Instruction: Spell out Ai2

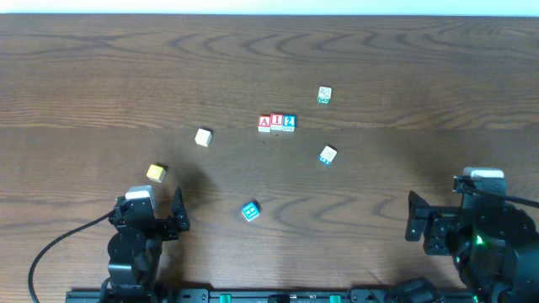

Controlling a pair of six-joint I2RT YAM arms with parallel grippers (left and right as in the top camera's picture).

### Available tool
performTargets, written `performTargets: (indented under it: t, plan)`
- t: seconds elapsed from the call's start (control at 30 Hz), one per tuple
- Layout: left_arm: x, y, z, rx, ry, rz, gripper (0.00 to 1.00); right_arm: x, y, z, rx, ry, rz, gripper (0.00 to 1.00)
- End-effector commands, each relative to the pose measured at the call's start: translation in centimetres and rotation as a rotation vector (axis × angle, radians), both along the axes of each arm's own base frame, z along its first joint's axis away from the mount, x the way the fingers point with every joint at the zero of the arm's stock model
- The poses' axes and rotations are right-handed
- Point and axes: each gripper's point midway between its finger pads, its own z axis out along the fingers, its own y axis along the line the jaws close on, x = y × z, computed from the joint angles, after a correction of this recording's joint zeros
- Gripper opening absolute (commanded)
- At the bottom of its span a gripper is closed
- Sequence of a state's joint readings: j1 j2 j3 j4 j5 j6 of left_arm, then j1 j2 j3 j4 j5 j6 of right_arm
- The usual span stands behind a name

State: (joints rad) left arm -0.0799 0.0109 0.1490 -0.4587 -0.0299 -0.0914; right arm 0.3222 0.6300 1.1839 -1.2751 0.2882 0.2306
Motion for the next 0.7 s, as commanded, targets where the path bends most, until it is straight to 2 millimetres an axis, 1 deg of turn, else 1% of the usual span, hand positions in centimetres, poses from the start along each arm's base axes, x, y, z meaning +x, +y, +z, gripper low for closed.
performTargets:
  t: [0.0, 0.2, 0.23, 0.3, 0.33, 0.4, 0.5, 0.57, 0.6, 0.67]
  plan:
    - [0.1, 0.2, -0.7, 0.020, 0.007, 0.004, 0.95, -0.1, -0.1, 0.1, 0.000, -0.005, -0.006, 0.99]
    - [0.1, 0.2, -0.7, 0.020, 0.007, 0.004, 0.95, -0.1, -0.1, 0.1, 0.001, -0.008, -0.007, 0.99]
    - [0.1, 0.2, -0.7, 0.020, 0.007, 0.004, 0.95, -0.2, -0.5, 0.2, -0.014, -0.021, -0.017, 0.99]
    - [0.1, 0.2, -0.7, 0.020, 0.007, 0.004, 0.95, -0.2, -1.3, 0.7, -0.016, -0.074, -0.051, 0.99]
    - [0.1, 0.2, -0.7, 0.020, 0.007, 0.005, 0.95, 0.0, -1.8, 0.6, 0.000, -0.127, -0.086, 0.99]
    - [0.1, 0.2, -0.7, 0.020, 0.007, 0.004, 0.95, 0.5, -2.1, -0.1, 0.016, -0.196, -0.111, 0.99]
    - [0.1, 0.2, -0.7, 0.020, 0.007, 0.005, 0.95, 1.5, -2.0, -2.6, 0.051, -0.296, -0.119, 0.99]
    - [0.1, 0.2, -0.7, 0.020, 0.007, 0.004, 0.95, 1.9, -1.8, -5.1, 0.069, -0.327, -0.117, 0.99]
    - [0.1, 0.2, -0.7, 0.020, 0.007, 0.005, 0.95, 2.1, -1.8, -6.9, 0.072, -0.331, -0.121, 0.99]
    - [0.1, 0.2, -0.7, 0.020, 0.007, 0.004, 0.95, 2.4, -1.7, -9.0, 0.090, -0.336, -0.126, 0.99]
